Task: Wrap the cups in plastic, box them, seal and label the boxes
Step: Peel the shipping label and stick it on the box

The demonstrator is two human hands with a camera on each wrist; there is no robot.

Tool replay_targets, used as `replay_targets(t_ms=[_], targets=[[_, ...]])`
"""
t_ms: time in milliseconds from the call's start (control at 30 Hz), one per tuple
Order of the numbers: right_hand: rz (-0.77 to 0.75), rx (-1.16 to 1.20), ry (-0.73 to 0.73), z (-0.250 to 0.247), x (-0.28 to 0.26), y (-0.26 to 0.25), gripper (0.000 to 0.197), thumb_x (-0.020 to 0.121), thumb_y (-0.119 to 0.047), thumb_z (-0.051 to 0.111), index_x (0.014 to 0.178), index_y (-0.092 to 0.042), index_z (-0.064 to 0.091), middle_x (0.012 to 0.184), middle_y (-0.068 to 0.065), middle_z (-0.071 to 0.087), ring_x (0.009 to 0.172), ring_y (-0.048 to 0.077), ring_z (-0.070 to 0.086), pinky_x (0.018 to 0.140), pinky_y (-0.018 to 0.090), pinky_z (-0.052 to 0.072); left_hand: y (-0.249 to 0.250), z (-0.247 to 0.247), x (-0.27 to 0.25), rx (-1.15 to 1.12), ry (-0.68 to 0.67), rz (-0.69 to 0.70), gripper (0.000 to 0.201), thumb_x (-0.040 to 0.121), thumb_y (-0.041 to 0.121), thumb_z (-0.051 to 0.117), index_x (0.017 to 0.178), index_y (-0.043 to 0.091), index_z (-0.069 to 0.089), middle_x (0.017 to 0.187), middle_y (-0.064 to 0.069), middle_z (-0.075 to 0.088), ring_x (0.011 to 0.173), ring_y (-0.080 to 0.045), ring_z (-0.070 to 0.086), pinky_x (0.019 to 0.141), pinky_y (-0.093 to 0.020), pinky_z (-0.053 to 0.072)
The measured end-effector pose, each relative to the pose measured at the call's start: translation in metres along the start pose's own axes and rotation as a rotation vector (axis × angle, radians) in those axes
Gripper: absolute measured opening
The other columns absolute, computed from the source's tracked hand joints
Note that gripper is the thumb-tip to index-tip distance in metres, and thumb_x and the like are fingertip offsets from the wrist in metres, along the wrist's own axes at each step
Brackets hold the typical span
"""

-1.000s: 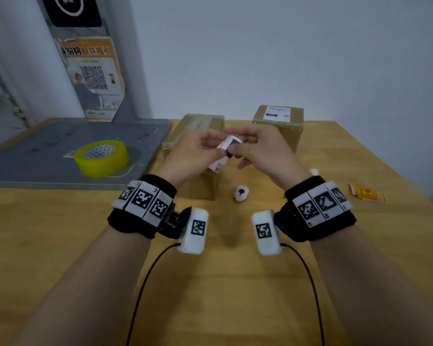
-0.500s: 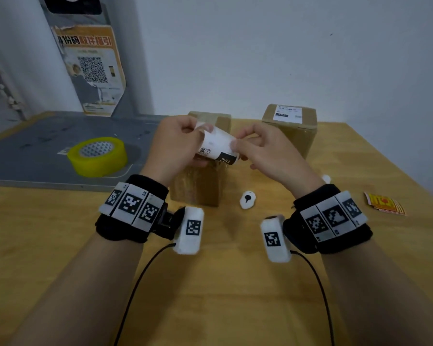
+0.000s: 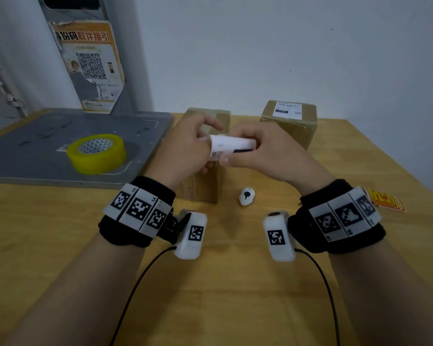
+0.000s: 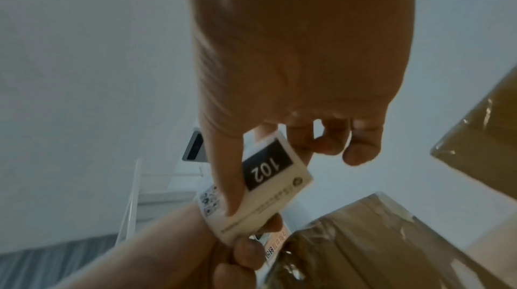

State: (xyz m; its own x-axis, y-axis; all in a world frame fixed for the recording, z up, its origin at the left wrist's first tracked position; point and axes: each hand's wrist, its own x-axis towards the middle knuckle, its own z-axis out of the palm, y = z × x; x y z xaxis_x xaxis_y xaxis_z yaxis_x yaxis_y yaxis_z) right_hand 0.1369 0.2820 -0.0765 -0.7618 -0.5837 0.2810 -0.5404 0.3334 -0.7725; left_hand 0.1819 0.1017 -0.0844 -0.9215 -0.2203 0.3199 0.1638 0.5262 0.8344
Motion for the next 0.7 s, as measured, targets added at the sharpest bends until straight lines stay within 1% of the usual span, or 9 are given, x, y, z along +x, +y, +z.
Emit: replay_targets(t_ms=[100,167,233,300,333,467,567,633,700], targets=[[0.027,0.088,0.092,-0.006,0.001,0.003,0.016,0.082,-0.02,0.086,0.09,-0.011,0.076,0.071,-0.011,0.066,0.058,0.0,0.052,0.055,0.012,0.037,0.003,-0.002,0.001,-0.04,-0.014,-0.033,0.023,0.096,0.01,0.059,0.103,0.026,0.075,0.083,0.007,0.07,0.059,-0.006,0.061,0.043,-0.021,0.046],[0.049,0.161,0.085,-0.007,0.002,0.006,0.024,0.083,-0.018,0.086,0.101,-0.006,0.076,0.087,0.0,0.077,0.07,0.014,0.07,0.064,0.025,0.051,0.005,-0.002,0.003,-0.025,0.033,-0.031,0.019,0.096,0.014,0.06,0.099,0.028,0.073,0.092,0.009,0.069,0.064,-0.006,0.06,0.046,-0.022,0.048],[0.08,0.207,0.057,-0.004,0.002,0.008,0.031,0.084,-0.017,0.085,0.111,-0.007,0.074,0.095,0.008,0.08,0.085,0.033,0.076,0.068,0.041,0.055,0.009,-0.003,0.001,-0.029,0.056,0.004,0.018,0.101,0.029,0.06,0.089,0.031,0.073,0.094,0.011,0.07,0.069,0.001,0.061,0.059,-0.023,0.049],[0.094,0.222,0.033,-0.002,0.002,0.008,0.032,0.086,-0.017,0.083,0.115,-0.01,0.071,0.095,0.01,0.079,0.085,0.033,0.076,0.063,0.038,0.053,0.011,-0.005,-0.001,-0.074,-0.015,0.044,0.031,0.103,0.041,0.056,0.083,0.028,0.075,0.086,0.01,0.074,0.075,0.001,0.064,0.07,-0.026,0.051],[0.091,0.23,0.016,-0.001,0.002,0.008,0.031,0.087,-0.019,0.082,0.115,-0.01,0.071,0.095,0.01,0.079,0.086,0.033,0.076,0.063,0.038,0.053,0.011,-0.005,-0.002,-0.078,-0.071,0.08,0.03,0.103,0.038,0.059,0.082,0.026,0.076,0.082,0.008,0.075,0.076,-0.003,0.066,0.073,-0.026,0.051],[0.081,0.354,0.014,-0.006,-0.001,0.008,0.033,0.088,-0.032,0.075,0.111,-0.008,0.074,0.1,0.016,0.078,0.088,0.033,0.073,0.074,0.048,0.054,0.009,-0.01,-0.002,-0.023,-0.177,0.177,0.015,0.098,0.019,0.068,0.087,0.013,0.077,0.086,-0.007,0.077,0.079,-0.011,0.068,0.074,-0.026,0.053],[0.066,0.421,0.092,-0.011,-0.002,0.009,0.017,0.094,-0.019,0.073,0.103,-0.005,0.075,0.1,0.019,0.078,0.095,0.037,0.074,0.087,0.055,0.058,0.01,-0.017,-0.002,-0.045,-0.182,0.138,0.012,0.096,0.018,0.07,0.089,0.012,0.077,0.088,-0.008,0.077,0.08,-0.013,0.07,0.077,-0.028,0.056],[0.062,0.402,0.127,-0.01,-0.001,0.009,0.011,0.093,-0.013,0.075,0.098,-0.003,0.075,0.093,0.017,0.078,0.09,0.036,0.075,0.081,0.053,0.06,0.011,-0.021,-0.003,-0.006,-0.197,0.095,0.009,0.094,0.021,0.073,0.088,0.017,0.077,0.087,-0.003,0.078,0.083,-0.015,0.073,0.079,-0.03,0.057],[0.066,0.398,0.153,-0.008,0.0,0.007,0.01,0.09,-0.011,0.077,0.096,-0.004,0.074,0.087,0.015,0.078,0.08,0.03,0.076,0.068,0.042,0.061,0.01,-0.023,-0.003,0.028,-0.153,0.085,0.004,0.089,0.022,0.079,0.091,0.021,0.075,0.086,0.002,0.076,0.08,-0.013,0.07,0.077,-0.03,0.055]])
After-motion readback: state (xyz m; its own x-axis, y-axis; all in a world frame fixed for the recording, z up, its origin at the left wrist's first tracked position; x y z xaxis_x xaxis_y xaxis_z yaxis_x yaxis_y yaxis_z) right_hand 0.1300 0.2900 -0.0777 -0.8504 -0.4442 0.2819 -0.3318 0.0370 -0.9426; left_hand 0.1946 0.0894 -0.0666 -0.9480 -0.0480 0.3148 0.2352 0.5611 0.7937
